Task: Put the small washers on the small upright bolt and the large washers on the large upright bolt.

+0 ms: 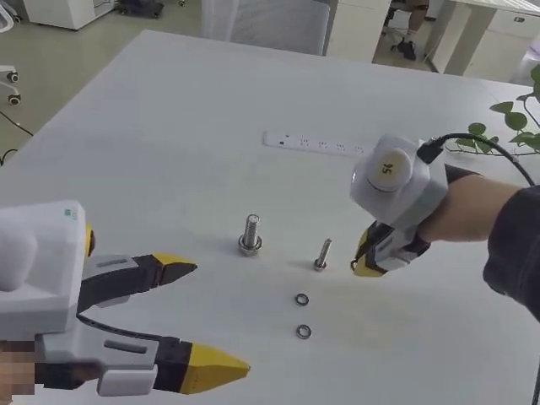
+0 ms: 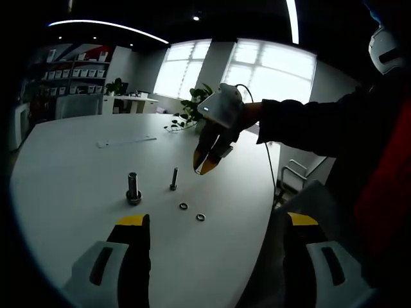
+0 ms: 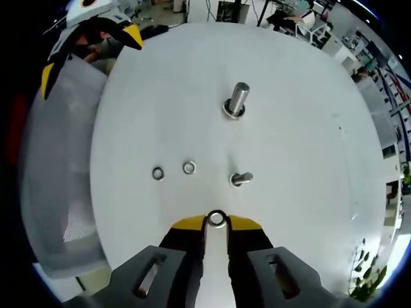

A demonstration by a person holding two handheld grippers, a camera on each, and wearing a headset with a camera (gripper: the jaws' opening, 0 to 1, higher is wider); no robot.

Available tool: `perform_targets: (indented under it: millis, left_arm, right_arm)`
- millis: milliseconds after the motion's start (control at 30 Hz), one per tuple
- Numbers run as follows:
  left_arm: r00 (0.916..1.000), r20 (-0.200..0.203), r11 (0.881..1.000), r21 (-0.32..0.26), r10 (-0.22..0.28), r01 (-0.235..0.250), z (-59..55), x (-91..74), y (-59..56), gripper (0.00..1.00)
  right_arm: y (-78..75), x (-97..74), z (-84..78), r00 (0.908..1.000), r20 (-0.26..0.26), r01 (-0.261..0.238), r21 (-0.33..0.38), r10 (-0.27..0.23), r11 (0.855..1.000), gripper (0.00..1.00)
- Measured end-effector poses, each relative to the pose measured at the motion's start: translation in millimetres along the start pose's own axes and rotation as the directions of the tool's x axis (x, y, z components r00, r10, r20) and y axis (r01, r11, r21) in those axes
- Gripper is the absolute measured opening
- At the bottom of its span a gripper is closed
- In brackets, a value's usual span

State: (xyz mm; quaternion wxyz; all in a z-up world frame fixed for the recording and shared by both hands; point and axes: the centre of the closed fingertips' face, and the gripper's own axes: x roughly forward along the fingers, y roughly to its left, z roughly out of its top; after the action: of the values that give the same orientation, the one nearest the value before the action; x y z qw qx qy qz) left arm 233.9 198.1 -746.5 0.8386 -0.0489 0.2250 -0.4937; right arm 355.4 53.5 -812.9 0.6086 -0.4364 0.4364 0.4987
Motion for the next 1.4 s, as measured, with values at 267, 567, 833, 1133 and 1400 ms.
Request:
perform_targets:
  millis: [267,567,833,1133,1400]
  left_arm:
    - [1.0000,0.004,1.000,0.005,0.001,-0.001,2.0,-0.2,-0.4,0.86]
    - [0.9999,0.007,1.000,0.009,0.010,-0.010,3.3,-2.7,0.5,0.86]
    - [0.9997,0.013,1.000,0.011,0.021,-0.021,4.8,-5.0,2.7,0.86]
    - [0.9993,0.014,0.999,0.020,0.036,-0.036,6.8,-8.1,5.9,0.86]
    - [0.9992,0.010,0.999,0.019,0.039,-0.039,7.3,-8.5,6.9,0.86]
  right_arm:
    - [-6.8,-12.1,8.4,0.9997,0.007,0.025,-0.017,-0.025,1.000,0.14]
    - [-20.6,-21.3,20.8,0.9987,0.015,0.050,-0.044,-0.050,0.998,0.14]
    - [-31.5,-20.6,32.4,0.9985,0.017,0.053,-0.070,-0.052,0.996,0.14]
    - [-34.9,-11.6,38.4,0.9994,0.007,0.035,-0.089,-0.035,0.995,0.14]
    - [-35.9,-2.8,35.3,0.9997,-0.010,0.019,-0.097,-0.020,0.995,0.14]
